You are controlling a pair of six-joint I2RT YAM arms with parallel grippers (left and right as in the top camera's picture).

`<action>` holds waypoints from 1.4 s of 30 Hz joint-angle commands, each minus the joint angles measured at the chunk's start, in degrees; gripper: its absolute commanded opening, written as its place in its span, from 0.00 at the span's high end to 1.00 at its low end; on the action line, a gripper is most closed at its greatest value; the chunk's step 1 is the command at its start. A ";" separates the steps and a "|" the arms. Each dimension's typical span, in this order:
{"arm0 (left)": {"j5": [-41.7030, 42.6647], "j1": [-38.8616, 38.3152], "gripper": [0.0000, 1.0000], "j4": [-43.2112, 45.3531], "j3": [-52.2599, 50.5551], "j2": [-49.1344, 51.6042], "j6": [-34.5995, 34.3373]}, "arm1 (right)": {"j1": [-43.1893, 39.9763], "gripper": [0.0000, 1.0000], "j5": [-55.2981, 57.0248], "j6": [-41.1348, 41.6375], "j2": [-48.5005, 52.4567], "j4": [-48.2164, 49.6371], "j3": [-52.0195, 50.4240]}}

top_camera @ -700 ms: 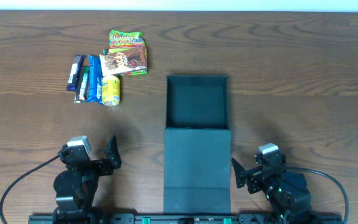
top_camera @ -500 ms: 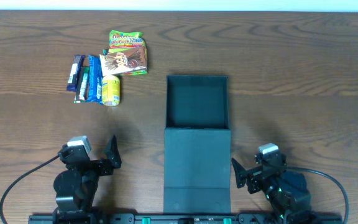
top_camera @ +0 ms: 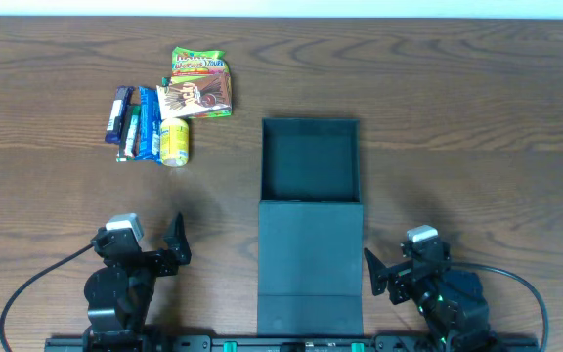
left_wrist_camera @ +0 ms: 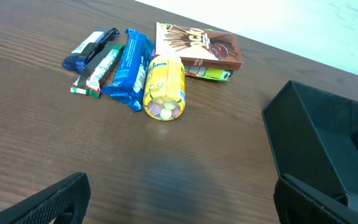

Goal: Pack container

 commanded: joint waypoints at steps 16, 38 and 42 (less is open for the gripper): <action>0.39 -0.22 0.05 -0.17 -1.20 -0.37 -0.63 | -0.46 0.01 0.81 0.50 -0.61 0.02 -0.24; 0.39 -0.22 0.05 -0.17 -1.20 -0.37 -0.63 | -0.46 0.01 -8.31 43.69 -0.61 8.87 -0.35; 0.39 -0.22 0.05 -0.17 -1.20 -0.37 -0.63 | -0.46 0.01 -7.41 51.25 -0.61 11.80 -0.39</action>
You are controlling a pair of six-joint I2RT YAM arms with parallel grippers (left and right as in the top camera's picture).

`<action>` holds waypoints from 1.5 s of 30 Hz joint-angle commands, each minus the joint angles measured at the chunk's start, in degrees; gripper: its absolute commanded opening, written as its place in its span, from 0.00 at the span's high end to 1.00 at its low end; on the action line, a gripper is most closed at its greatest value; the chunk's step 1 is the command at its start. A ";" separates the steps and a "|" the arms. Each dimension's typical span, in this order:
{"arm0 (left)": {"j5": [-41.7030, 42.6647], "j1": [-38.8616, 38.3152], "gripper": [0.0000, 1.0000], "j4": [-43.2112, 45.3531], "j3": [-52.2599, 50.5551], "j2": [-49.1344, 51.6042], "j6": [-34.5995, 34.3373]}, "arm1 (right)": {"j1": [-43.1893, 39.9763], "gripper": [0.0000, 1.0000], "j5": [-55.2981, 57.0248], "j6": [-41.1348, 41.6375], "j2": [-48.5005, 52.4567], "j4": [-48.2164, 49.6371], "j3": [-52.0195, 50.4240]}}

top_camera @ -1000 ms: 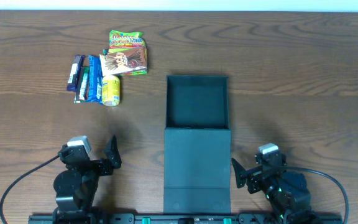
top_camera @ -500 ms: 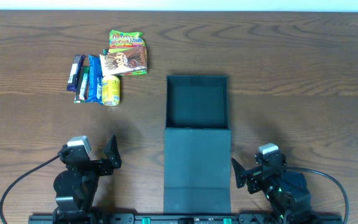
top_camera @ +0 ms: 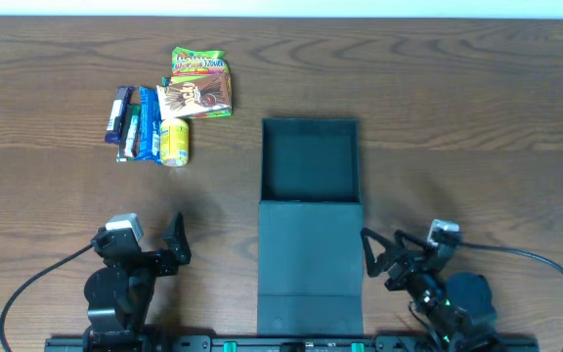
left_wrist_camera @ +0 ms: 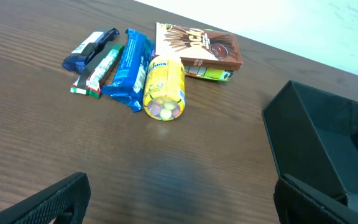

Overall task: Pack container
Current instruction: 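Reach the right gripper to the box's right edge and grasp it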

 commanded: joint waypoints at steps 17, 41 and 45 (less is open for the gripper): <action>0.37 -0.22 0.04 -0.17 -1.20 -0.37 -0.63 | -2.27 0.01 -1.27 -15.78 36.57 14.21 17.44; 0.37 -0.22 0.05 -0.17 -1.20 -0.37 -0.63 | -4.31 0.39 8.96 -35.87 96.13 13.66 47.25; 0.37 -0.22 0.05 -0.17 -1.20 -0.37 -0.63 | -4.48 0.76 9.03 -35.85 97.31 13.07 47.25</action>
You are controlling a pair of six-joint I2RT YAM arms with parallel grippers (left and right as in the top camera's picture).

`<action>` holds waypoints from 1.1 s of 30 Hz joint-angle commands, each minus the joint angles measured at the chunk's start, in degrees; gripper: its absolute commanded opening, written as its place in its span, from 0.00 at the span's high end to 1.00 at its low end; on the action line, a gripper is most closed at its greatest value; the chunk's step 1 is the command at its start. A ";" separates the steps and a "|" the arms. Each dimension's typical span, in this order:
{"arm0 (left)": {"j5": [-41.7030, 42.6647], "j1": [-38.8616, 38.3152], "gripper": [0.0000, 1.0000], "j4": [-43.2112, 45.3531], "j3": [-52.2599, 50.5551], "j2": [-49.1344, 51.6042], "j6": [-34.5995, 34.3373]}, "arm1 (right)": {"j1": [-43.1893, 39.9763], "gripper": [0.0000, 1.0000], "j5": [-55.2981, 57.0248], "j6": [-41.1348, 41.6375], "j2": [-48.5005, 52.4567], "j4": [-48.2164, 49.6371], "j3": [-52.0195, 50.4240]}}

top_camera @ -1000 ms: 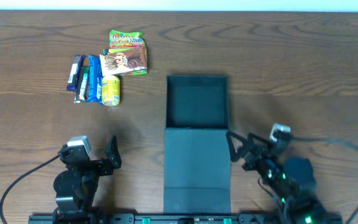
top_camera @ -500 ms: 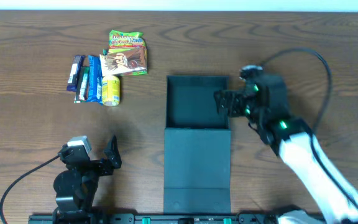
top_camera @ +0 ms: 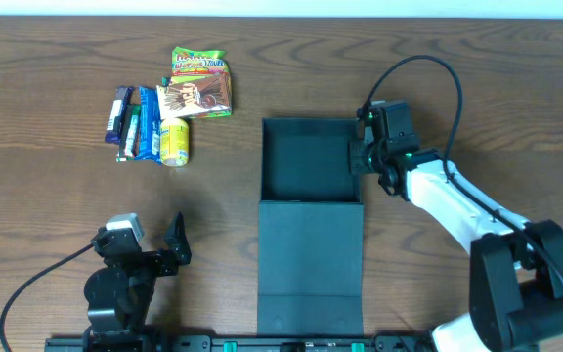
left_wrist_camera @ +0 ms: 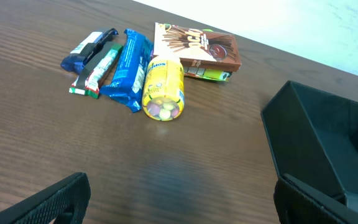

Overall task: Pack container
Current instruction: 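Reach the right gripper to the box's right edge and grasp it, then drag and rotate the green box up-right with the right gripper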

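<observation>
The black container (top_camera: 310, 125) stands open mid-table, its lid (top_camera: 310, 264) lying flat toward the front. The snacks lie at the far left: a green bag (top_camera: 200, 61), a brown stick-biscuit box (top_camera: 196, 98), a yellow candy tube (top_camera: 174, 143), a blue bar (top_camera: 149, 123), a green-white bar (top_camera: 132, 127) and a dark blue bar (top_camera: 120, 110). My left gripper (left_wrist_camera: 180, 204) rests open at the front left, nothing between its fingers (left_wrist_camera: 55, 198). My right gripper (top_camera: 358, 156) is stretched out at the container's right wall. How its jaws stand is too small to make out.
The right arm (top_camera: 448, 196) slants across the table's right side from the front edge, with its cable (top_camera: 428, 68) looping above it. In the left wrist view the container's near corner (left_wrist_camera: 272, 118) lies to the right of the snacks.
My right gripper was open at the front right beside the lid; it is now far out at the container's right wall. The left gripper and the snacks are unchanged.
Both grippers first rested open at the front edge on either side of the lid. Then the right one had turned and shifted slightly right, still at the front. Now it is at the container's right wall, and nothing has been picked up.
</observation>
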 commanded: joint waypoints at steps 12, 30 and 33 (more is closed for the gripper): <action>0.20 -0.22 0.05 -0.31 -1.16 -0.37 -0.63 | -11.52 0.99 4.90 6.91 0.28 -9.38 1.33; 0.20 -0.22 0.04 -0.31 -1.16 -0.37 -0.63 | -19.45 0.98 3.78 45.16 0.07 -9.99 1.42; 0.20 -0.22 0.05 -0.31 -1.16 -0.37 -0.63 | -20.72 0.98 1.79 50.03 0.07 -9.49 1.42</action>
